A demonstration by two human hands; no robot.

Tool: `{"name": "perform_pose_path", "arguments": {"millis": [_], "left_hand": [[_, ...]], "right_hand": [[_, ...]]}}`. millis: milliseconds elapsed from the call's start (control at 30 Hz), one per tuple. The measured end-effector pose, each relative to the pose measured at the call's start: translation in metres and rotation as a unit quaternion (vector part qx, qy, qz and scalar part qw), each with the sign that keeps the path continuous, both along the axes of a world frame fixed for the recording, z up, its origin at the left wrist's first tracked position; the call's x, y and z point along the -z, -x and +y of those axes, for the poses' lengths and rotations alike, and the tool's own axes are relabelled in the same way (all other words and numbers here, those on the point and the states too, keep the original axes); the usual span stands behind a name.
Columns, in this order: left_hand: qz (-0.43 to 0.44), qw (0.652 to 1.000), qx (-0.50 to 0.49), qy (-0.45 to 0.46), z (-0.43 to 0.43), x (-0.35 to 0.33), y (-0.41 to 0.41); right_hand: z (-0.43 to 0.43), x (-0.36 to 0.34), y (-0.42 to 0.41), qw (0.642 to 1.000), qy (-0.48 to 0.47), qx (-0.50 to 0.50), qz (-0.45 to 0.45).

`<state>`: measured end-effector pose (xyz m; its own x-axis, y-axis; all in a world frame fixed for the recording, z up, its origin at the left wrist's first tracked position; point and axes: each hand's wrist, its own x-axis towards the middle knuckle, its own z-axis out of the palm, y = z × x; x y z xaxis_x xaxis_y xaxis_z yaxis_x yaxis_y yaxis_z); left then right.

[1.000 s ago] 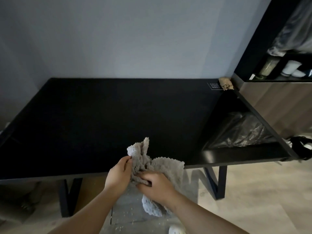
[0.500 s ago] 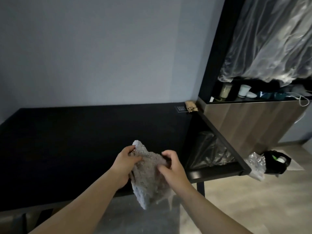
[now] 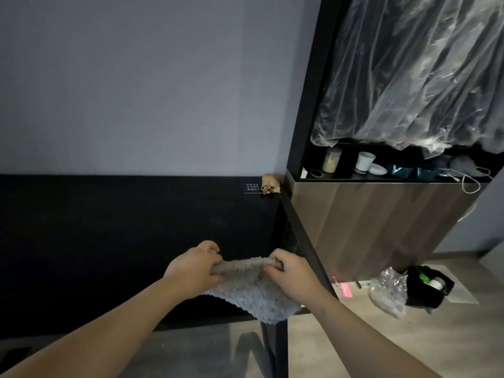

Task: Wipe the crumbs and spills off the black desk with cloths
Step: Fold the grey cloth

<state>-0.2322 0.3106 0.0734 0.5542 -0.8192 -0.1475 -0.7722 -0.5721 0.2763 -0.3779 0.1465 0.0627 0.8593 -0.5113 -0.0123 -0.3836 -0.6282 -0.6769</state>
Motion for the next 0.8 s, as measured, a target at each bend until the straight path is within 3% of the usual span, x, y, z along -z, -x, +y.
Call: {"name": "perform_pose_path", "arguments": {"millis": [100,133,200,233,300,400,433,467,567,667,800], "left_hand": [[-0.085,0.994,-0.07,0.004,-0.027,0.003,0.002],[-0.063,0.994,-0.088,0.017,-0.039,0.003,0.003],[0.08,0.982,-0.149,0.085,-0.065,0.003,0.004],[0.163,0.96,-0.19,0.124,-0.08,0.005,0.002],[0.333,0.882,-0.274,0.191,-0.109,0.007,-0.004],[0.631,0.67,-0.286,0.268,-0.147,0.008,-0.02],[0.675,0.626,-0.27,0.281,-0.158,0.008,-0.03],[0.688,0.61,-0.264,0.292,-0.169,0.01,-0.041],[0.634,0.622,-0.328,0.323,-0.199,0.015,-0.074],[0.543,0.649,-0.398,0.354,-0.223,0.02,-0.108],[0.355,0.78,-0.391,0.335,-0.243,0.026,-0.143]], "right_hand": [[-0.023,-0.002,0.0,0.996,-0.023,0.072,-0.045],[-0.028,-0.003,-0.002,0.993,-0.036,0.1,-0.055],[-0.039,-0.002,-0.011,0.982,-0.077,0.153,-0.081],[-0.045,-0.003,-0.018,0.975,-0.099,0.171,-0.1],[-0.055,-0.004,-0.035,0.968,-0.13,0.171,-0.127],[-0.07,-0.009,-0.069,0.968,-0.202,0.09,-0.12],[-0.075,-0.01,-0.081,0.963,-0.238,0.063,-0.106],[-0.082,-0.011,-0.093,0.954,-0.28,0.045,-0.096],[-0.106,-0.011,-0.122,0.918,-0.389,0.012,-0.07],[-0.129,-0.01,-0.146,0.916,-0.396,-0.013,-0.06],[-0.161,0.005,-0.168,0.943,-0.331,0.022,-0.029]]}}
